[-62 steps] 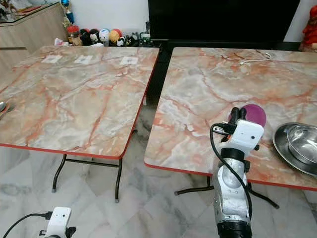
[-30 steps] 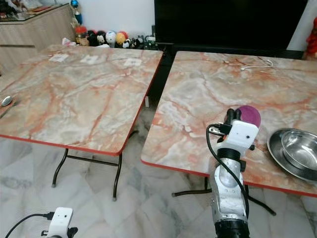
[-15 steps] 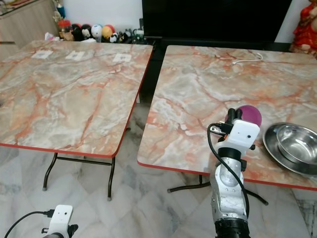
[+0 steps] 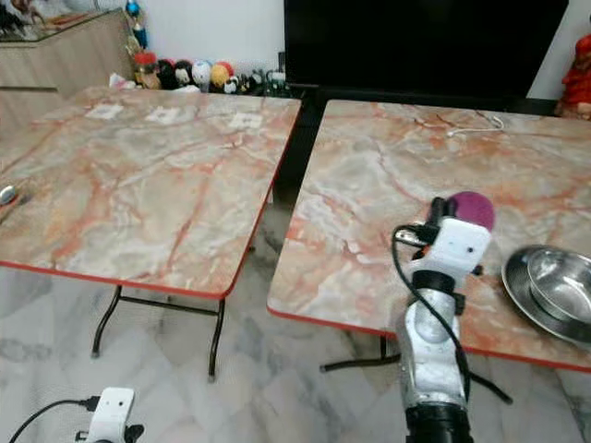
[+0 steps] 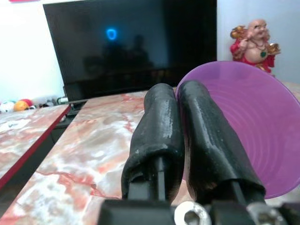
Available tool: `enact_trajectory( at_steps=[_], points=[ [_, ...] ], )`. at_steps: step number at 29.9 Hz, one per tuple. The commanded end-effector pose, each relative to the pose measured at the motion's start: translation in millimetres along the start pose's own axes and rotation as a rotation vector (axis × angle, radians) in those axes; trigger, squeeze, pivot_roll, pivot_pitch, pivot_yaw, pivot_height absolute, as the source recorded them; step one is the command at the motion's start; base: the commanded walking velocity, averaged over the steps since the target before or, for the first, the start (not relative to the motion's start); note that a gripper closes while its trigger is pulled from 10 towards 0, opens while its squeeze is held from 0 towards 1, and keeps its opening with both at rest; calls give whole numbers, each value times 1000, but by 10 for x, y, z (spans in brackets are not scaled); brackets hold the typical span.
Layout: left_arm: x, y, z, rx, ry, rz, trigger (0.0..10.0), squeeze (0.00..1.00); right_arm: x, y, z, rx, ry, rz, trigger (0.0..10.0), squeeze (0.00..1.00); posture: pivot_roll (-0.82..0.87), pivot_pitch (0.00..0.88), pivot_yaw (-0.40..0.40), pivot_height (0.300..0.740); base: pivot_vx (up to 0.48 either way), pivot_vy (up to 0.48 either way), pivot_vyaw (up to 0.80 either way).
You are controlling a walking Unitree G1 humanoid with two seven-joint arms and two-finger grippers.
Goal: Setting the table
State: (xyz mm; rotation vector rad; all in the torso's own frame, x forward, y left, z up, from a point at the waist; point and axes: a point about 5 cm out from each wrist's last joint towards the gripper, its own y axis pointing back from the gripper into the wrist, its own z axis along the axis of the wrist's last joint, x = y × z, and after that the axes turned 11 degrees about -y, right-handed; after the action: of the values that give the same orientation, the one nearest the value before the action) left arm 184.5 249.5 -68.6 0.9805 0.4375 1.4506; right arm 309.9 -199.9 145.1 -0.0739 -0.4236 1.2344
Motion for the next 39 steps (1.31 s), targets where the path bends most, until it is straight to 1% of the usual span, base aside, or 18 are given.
enact_trajectory(
  at_steps=[1, 3, 9, 11, 13, 17, 19, 20, 21, 23, 26, 27, 28, 30, 32, 34, 39],
  points=[
    [24, -3, 13, 1, 1, 3, 10000, 0, 10, -10, -23, 17, -15, -6, 10000, 0, 67, 0, 2, 740, 334, 0, -788],
    [24, -3, 11, 2, 1, 4, 10000, 0, 22, -7, -19, 11, -13, 0, 10000, 0, 67, 0, 2, 740, 334, 0, -550],
    [29, -2, 8, 3, 6, 7, 10000, 0, 41, -8, -20, 5, -10, 0, 10000, 0, 73, 0, 0, 740, 326, 0, 0],
    [31, -2, 6, 4, 7, 9, 10000, 0, 31, -14, -26, 9, 8, -10, 10000, 0, 73, 0, 0, 740, 0, 0, 0],
    [31, -2, 4, 6, 7, 9, 10000, 0, 18, -19, -26, 10, 10, -18, 10000, 0, 73, 0, 0, 740, 0, 0, 0],
    [28, -2, 1, 8, 9, 7, 10000, 0, -31, -37, -34, 33, 57, -48, 10000, 0, 71, 0, 0, 740, 0, 0, 0],
    [23, -2, 0, 9, 8, 5, 10000, 0, -83, -66, -27, 41, 63, -90, 10000, 0, 70, 0, 0, 740, 0, 0, 0],
    [22, -2, 1, 9, 8, 4, 10000, 0, -106, -82, -30, 53, 85, -107, 10000, 0, 70, 0, 0, 740, 0, 0, 0],
    [22, -2, 1, 9, 8, 4, 10000, 0, -106, -82, -30, 53, 85, -107, 10000, 0, 70, 0, 0, 740, 0, 0, 0],
    [19, -2, -1, 10, 8, 3, 10000, 0, -172, -135, -43, 99, 121, -161, 10000, 0, 71, 0, 0, 740, 0, 0, 0],
    [19, -2, -2, 11, 9, 3, 10000, 0, -216, -162, -79, 157, 150, -196, 10000, 0, 69, 0, 0, 740, 0, 0, 0],
    [19, -2, -2, 11, 9, 3, 10000, 0, -216, -162, -79, 157, 150, -196, 10000, 0, 69, 0, 0, 740, 0, 0, 0],
    [18, -2, -2, 12, 10, 3, 10000, 0, -227, -175, -120, 199, 164, -193, 10000, 0, 69, 0, 0, 740, 0, 0, 0],
    [16, -3, -2, 12, 9, 2, 10000, 0, -230, -182, -167, 237, 172, -183, 10000, 0, 67, 0, 1, 740, 0, 0, 0],
    [12, -4, 1, 12, 10, 0, 10000, 0, -241, -197, -261, 309, 176, -172, 10000, 0, 72, 0, 0, 740, 0, 0, 0],
    [12, -4, 1, 12, 11, -1, 10000, 0, -232, -212, -301, 348, 179, -165, 10000, 0, 72, 0, 0, 740, 0, 0, 0],
    [19, -3, 0, 12, 12, 3, 10000, 0, -167, -271, -337, 398, 187, -128, 10000, 0, 75, 0, 0, 740, 0, 0, 0]
  ],
)
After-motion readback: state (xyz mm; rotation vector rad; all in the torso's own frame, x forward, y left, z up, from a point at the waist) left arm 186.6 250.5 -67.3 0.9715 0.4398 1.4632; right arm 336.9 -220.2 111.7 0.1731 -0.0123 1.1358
